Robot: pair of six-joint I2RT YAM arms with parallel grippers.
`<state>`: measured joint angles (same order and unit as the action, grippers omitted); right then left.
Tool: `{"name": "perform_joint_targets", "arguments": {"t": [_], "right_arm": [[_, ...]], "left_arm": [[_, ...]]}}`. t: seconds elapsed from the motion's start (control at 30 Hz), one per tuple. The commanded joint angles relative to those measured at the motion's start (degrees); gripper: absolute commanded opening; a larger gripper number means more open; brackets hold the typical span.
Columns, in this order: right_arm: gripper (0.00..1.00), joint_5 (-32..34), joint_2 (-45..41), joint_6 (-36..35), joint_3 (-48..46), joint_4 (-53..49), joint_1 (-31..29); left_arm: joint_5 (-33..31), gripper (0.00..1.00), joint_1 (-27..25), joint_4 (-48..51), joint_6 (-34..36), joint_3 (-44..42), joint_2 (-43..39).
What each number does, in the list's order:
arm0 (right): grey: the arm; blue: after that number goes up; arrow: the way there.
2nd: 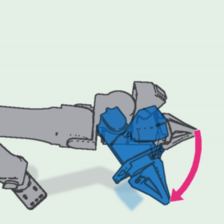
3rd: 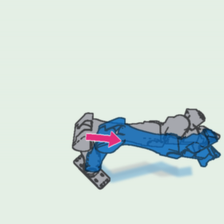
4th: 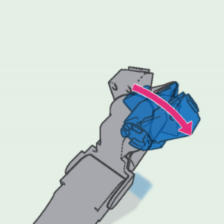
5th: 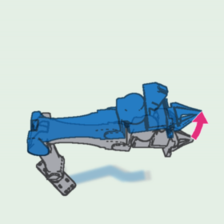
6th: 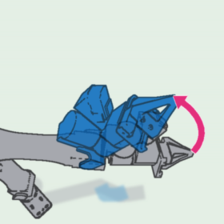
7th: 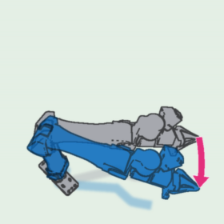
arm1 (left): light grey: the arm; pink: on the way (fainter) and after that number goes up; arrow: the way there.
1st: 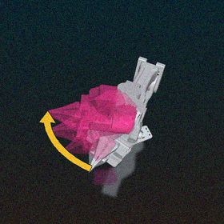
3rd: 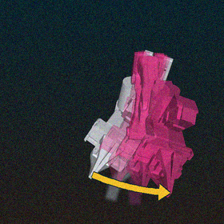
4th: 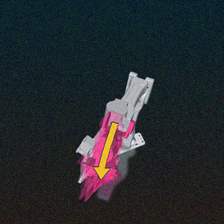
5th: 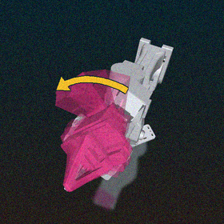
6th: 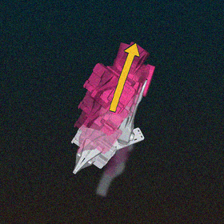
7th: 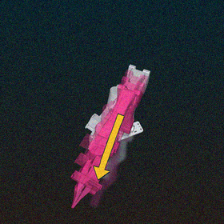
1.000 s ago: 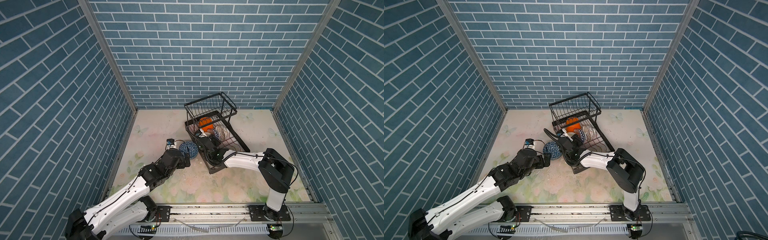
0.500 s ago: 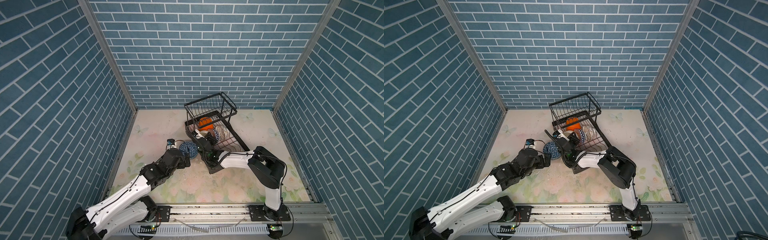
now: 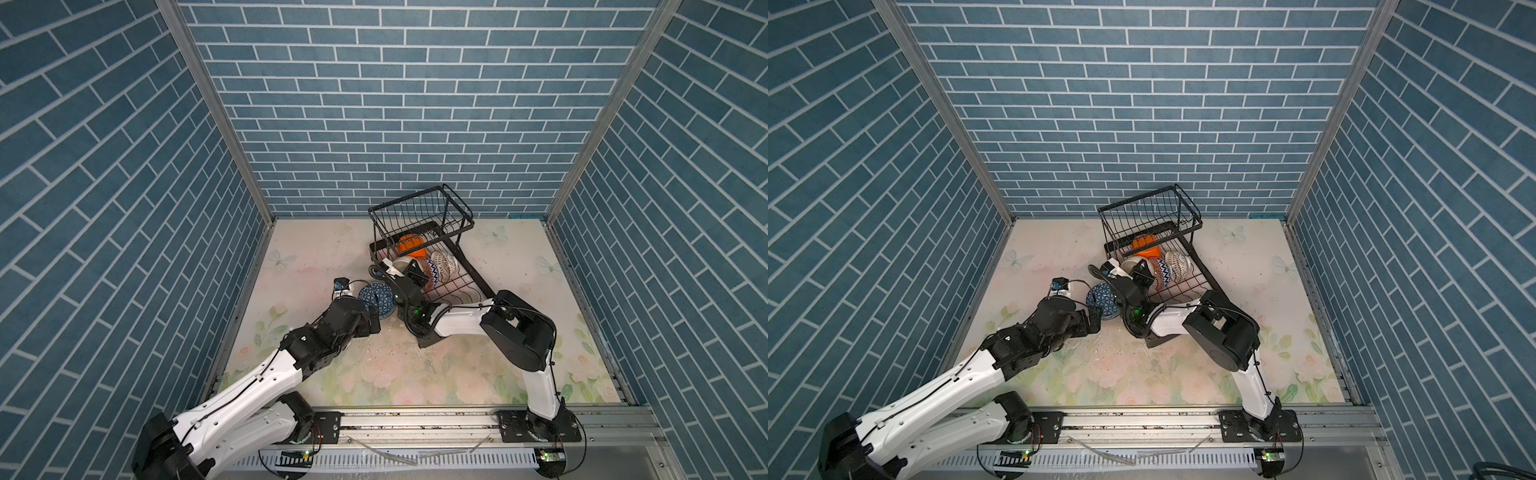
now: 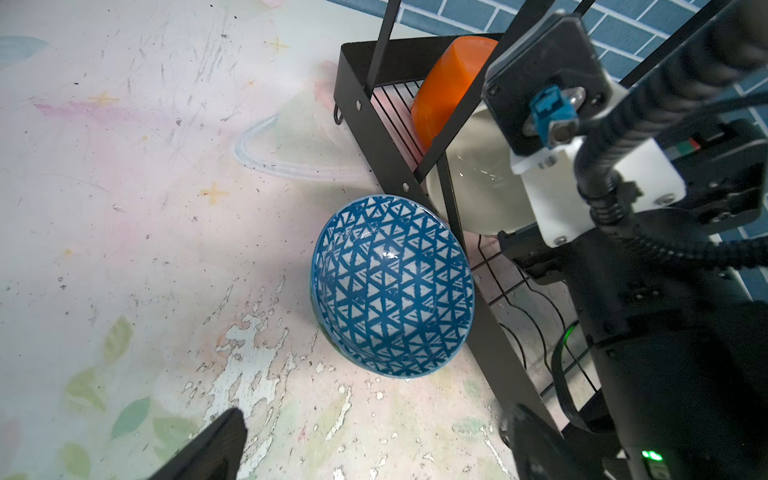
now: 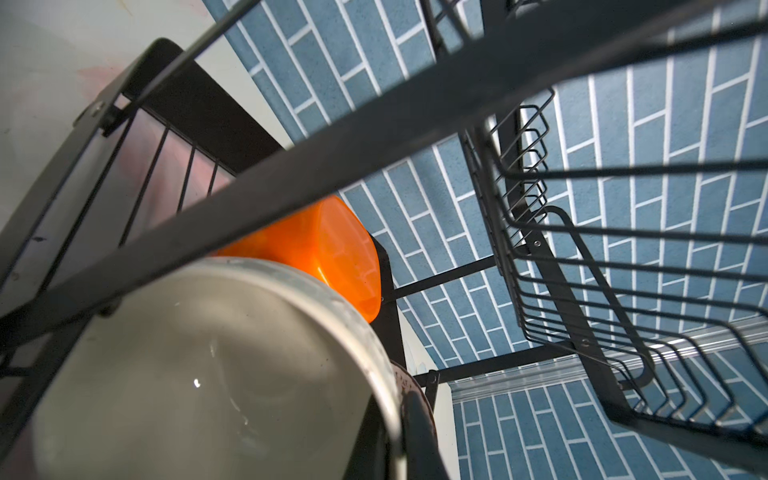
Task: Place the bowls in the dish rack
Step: 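Lower the plain white bowl into the rack slots with the right gripper, then press the plain white bowl down into the slots with the right gripper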
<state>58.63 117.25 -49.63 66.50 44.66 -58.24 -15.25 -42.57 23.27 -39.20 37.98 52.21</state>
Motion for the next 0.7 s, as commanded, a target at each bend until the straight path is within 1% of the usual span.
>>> {"name": "perform_joint_targets", "arguments": {"t": [0.0, 0.47, 0.67], "right_arm": [[0.00, 1.9, 0.7, -3.6, 4.0, 7.5, 0.6], [0.00, 1.8, 3.7, -4.0, 3.4, 8.7, 2.3], [0.00, 1.8, 6.0, -6.1, 4.0, 10.1, 2.3]], "left_arm": [[0.0, 1.00, 0.6, 0.5, 0.0, -0.4, 0.3], [0.3, 1.00, 0.9, 1.9, 0.4, 0.8, 1.2], [0.8, 1.00, 1.2, 2.2, 0.7, 1.8, 2.0]]}}
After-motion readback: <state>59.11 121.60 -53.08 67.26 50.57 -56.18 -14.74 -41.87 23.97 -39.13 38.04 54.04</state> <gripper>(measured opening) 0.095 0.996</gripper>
